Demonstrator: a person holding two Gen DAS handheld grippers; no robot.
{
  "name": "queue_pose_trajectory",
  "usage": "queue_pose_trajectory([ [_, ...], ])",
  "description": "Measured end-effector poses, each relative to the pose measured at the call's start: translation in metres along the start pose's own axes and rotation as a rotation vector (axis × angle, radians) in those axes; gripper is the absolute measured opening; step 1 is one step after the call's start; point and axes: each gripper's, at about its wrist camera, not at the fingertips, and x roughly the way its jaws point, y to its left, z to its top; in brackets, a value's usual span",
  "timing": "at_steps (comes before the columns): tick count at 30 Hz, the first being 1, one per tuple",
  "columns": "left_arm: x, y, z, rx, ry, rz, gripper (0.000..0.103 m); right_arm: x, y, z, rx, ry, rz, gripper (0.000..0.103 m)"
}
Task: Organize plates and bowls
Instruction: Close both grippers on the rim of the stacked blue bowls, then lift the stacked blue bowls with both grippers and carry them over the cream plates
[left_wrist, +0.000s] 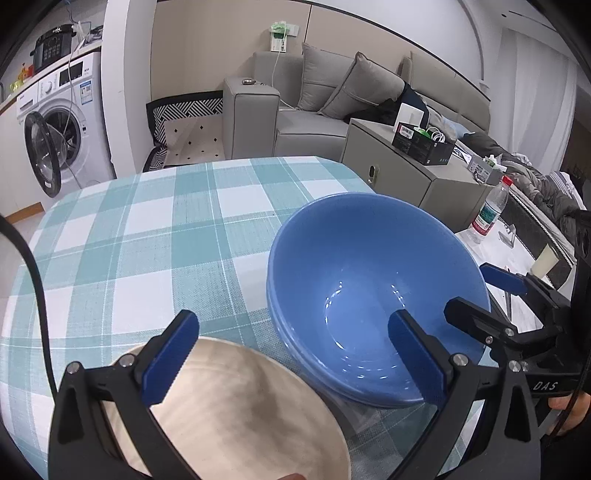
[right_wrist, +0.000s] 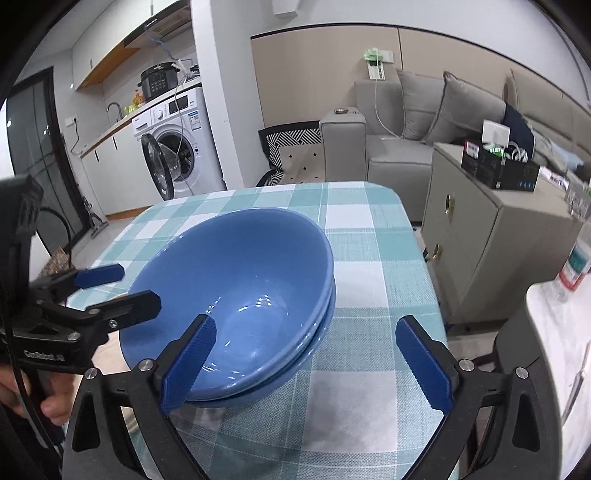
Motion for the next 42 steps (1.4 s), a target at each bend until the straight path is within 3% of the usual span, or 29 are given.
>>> queue_pose_trajectory([
  [12,0.015,-0.007,0.0,0.013,0.047,-0.01,0.099,0.013,-0.006,-0.004,0.064,0.03,0.089,0.098],
  [18,0.02,-0.011,-0.001,0.013,0.082,-0.024,0.083,0.012,-0.001,-0.004,0.058,0.026,0.119,0.082],
  [22,0.019,-0.013,-0.002,0.019,0.078,-0.015,0.064,0.01,0.004,-0.004,0.042,0.021,0.123,0.073],
  [25,0.017,-0.016,-0.003,0.028,0.072,-0.021,0.058,0.008,0.005,-0.004,0.035,0.019,0.123,0.069],
  [32,0.014,-0.018,-0.002,0.034,0.067,0.009,0.05,0.007,0.002,-0.004,0.043,0.021,0.111,0.062],
  [42,0.014,-0.022,-0.002,0.05,0.066,0.035,0.049,0.007,-0.001,-0.004,0.05,0.021,0.107,0.059],
])
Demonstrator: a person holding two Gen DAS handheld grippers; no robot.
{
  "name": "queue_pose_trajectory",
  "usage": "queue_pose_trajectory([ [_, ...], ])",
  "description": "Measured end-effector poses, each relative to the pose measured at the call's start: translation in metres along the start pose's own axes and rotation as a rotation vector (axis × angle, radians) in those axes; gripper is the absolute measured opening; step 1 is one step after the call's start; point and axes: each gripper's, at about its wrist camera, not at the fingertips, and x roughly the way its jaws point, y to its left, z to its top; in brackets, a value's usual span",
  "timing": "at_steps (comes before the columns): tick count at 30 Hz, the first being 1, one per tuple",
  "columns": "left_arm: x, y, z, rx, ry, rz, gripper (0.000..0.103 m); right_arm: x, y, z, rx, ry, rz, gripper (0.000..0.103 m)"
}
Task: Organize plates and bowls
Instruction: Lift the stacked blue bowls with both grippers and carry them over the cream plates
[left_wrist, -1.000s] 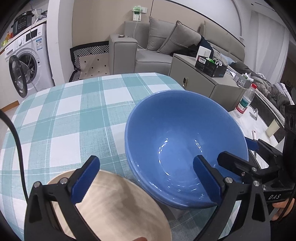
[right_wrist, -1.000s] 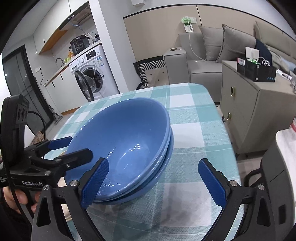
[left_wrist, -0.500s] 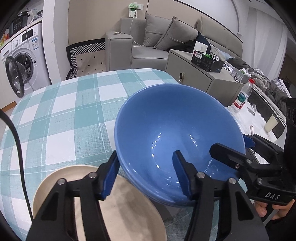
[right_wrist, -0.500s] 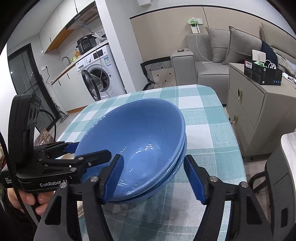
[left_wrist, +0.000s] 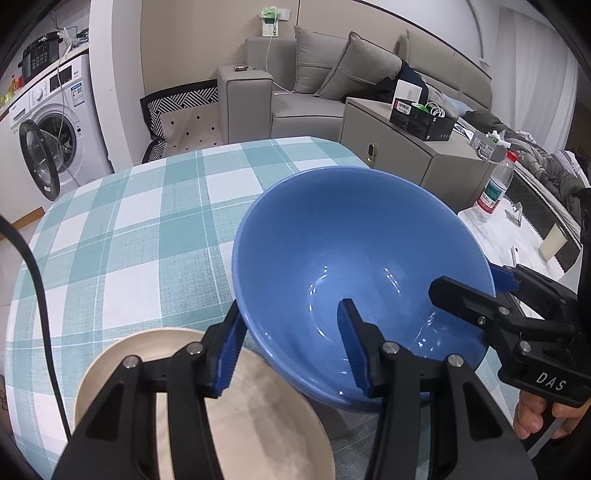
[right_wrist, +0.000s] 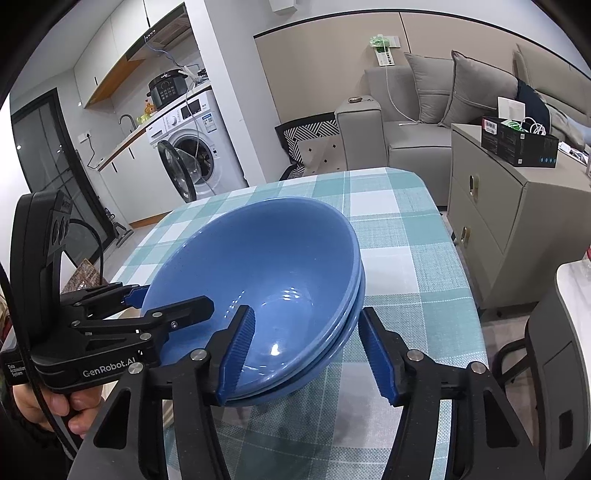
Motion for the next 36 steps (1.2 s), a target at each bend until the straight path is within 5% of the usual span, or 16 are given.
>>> queue_pose_trajectory([
  [36,-0.059,-0.003,0.005,-0.019,-0.117,0.008,0.049,-0.05,0.019,0.015,-0.034,-0.11,0.008,0.059],
])
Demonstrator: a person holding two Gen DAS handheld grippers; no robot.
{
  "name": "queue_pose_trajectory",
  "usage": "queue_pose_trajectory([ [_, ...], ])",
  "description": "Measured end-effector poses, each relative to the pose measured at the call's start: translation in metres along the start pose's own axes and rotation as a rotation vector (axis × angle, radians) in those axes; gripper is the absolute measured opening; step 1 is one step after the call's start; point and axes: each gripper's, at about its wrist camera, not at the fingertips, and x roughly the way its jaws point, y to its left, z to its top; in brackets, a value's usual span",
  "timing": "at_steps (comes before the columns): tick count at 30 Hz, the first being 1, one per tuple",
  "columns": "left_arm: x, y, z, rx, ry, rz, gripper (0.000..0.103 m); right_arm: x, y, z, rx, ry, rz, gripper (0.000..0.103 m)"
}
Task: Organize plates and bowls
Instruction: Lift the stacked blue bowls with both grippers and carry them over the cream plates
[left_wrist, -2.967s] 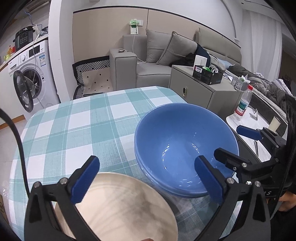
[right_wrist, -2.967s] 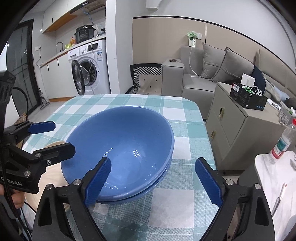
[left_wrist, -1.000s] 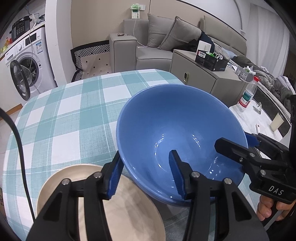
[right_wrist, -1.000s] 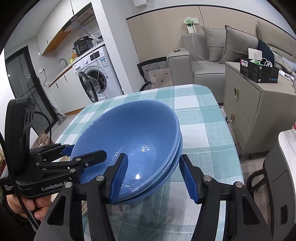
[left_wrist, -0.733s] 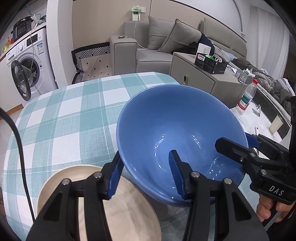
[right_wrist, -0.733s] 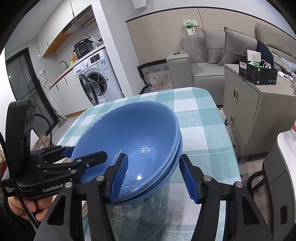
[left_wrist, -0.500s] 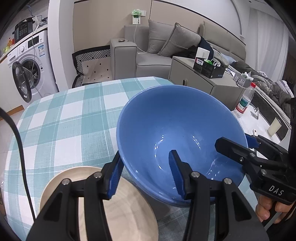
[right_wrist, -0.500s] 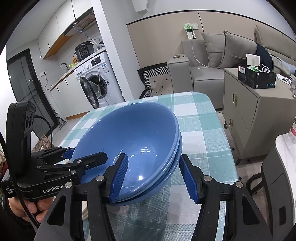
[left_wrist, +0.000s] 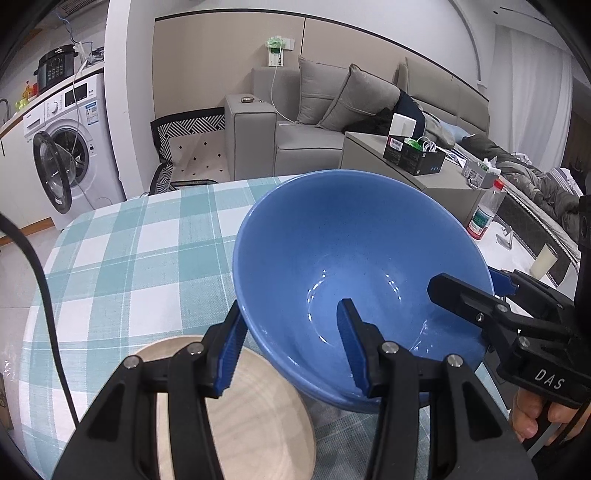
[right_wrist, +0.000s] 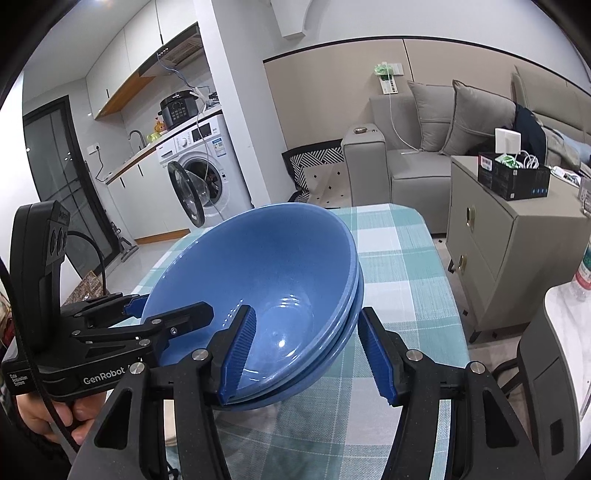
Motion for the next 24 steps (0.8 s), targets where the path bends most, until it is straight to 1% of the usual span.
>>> queue_pose_trajectory([
  [6,-0.017,0.009,0.0,-0.015,-0.028,0.012,0.049,-0.009,0.017,0.006,-0.03,-0.019,0.006,0.059],
  [16,-0.048,0.034,-0.006,-0.056,-0.077,0.039,0.049,-0.018,0.06,0.014,-0.083,-0.031,0.033,0.059],
  [24,-0.069,0.063,-0.018,-0.101,-0.098,0.066,0.049,-0.012,0.098,0.013,-0.123,-0.016,0.063,0.059],
])
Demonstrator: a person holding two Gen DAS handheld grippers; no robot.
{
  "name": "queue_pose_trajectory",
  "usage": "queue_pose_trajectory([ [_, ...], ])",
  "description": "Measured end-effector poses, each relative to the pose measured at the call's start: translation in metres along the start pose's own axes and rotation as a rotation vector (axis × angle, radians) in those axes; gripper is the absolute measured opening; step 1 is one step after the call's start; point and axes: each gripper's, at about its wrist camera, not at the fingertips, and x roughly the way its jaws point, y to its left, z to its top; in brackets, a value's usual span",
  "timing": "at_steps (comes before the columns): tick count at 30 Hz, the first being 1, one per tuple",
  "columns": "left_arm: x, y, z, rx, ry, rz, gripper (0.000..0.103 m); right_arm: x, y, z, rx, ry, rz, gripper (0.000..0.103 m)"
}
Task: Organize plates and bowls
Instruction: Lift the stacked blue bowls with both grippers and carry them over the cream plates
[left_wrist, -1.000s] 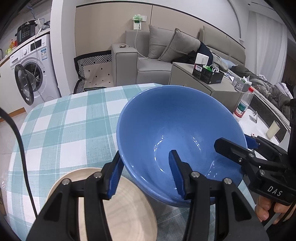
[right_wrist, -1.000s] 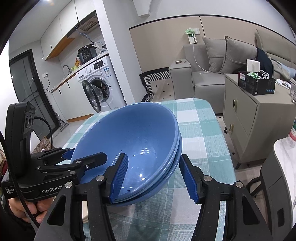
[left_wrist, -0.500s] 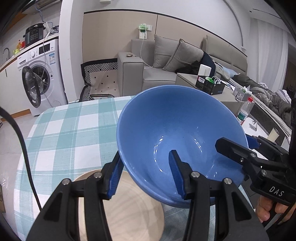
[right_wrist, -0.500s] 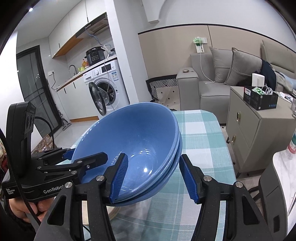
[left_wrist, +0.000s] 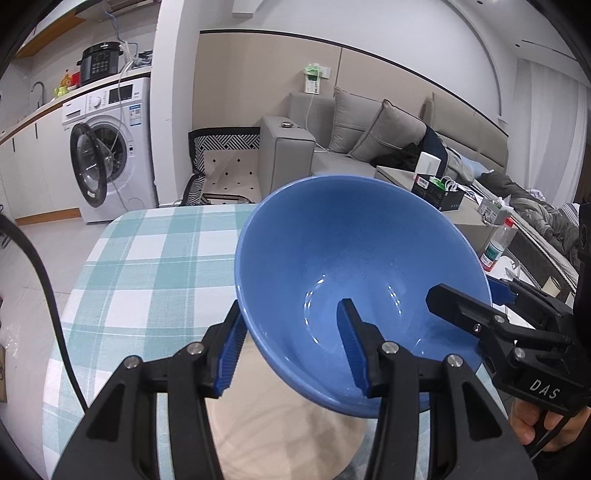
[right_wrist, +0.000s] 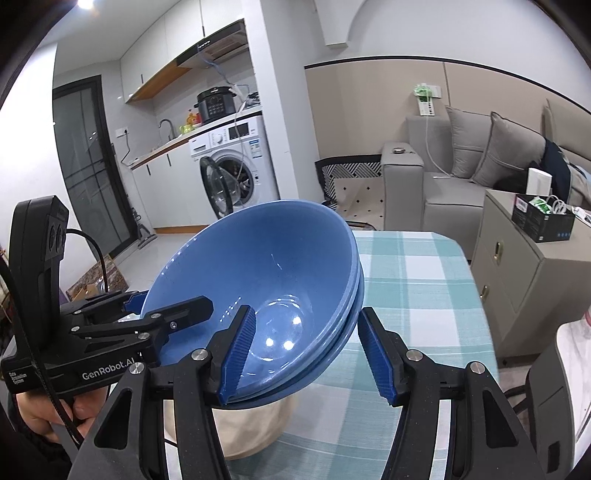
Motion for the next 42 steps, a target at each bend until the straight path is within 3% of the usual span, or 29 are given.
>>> queue_pose_trajectory([
  [21,-0.023,0.072,-0.032,-0.094,-0.002,0.103,0.049,0.048,0.075,-0.01,-0.061,0.071,0.105,0.059],
  [42,0.008,0.078,-0.045,-0.106,0.055,0.111,0.049,0.078,0.067,-0.026,-0.047,0.132,0.104,0.059],
])
